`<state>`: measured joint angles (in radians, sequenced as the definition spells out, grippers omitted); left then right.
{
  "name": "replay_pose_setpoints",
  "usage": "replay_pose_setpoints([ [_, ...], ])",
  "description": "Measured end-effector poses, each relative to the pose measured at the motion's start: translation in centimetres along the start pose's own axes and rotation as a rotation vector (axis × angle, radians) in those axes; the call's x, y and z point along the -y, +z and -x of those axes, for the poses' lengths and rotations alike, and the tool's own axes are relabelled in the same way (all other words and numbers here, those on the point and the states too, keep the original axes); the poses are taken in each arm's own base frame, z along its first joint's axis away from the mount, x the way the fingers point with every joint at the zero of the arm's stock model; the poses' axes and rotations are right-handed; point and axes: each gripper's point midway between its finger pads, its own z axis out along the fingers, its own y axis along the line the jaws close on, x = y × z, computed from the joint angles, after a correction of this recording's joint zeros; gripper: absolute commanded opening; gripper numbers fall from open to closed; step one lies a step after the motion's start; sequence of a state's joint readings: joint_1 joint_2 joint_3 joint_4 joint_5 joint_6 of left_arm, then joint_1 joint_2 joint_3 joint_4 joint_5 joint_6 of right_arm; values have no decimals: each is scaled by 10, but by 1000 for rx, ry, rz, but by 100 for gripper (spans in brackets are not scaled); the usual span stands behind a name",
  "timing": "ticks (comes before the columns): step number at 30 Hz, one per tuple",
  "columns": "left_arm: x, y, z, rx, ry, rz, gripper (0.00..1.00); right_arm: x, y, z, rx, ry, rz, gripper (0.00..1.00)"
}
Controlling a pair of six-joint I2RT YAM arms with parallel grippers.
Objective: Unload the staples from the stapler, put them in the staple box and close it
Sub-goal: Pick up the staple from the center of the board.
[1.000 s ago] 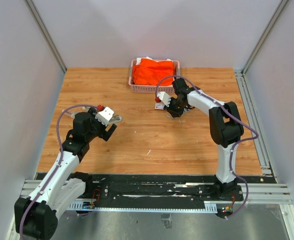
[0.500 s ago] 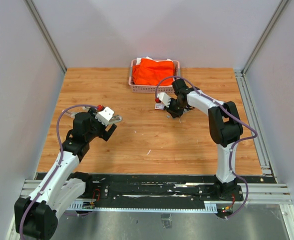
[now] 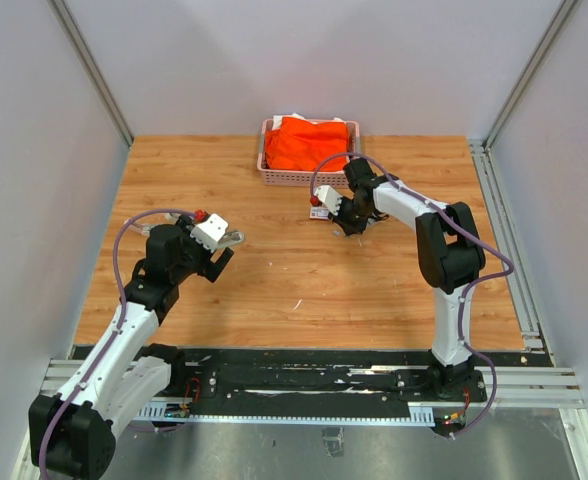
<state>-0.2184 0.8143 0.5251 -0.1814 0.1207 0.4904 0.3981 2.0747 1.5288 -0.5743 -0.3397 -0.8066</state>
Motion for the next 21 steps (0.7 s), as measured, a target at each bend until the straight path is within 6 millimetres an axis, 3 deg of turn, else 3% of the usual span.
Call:
replay_pose_setpoints([
  [13,0,0,0,0,0,0,98,-5,-1,4,19,89,9,1],
  [21,0,0,0,0,0,0,98,3,-14,16,65,124,-32,1],
])
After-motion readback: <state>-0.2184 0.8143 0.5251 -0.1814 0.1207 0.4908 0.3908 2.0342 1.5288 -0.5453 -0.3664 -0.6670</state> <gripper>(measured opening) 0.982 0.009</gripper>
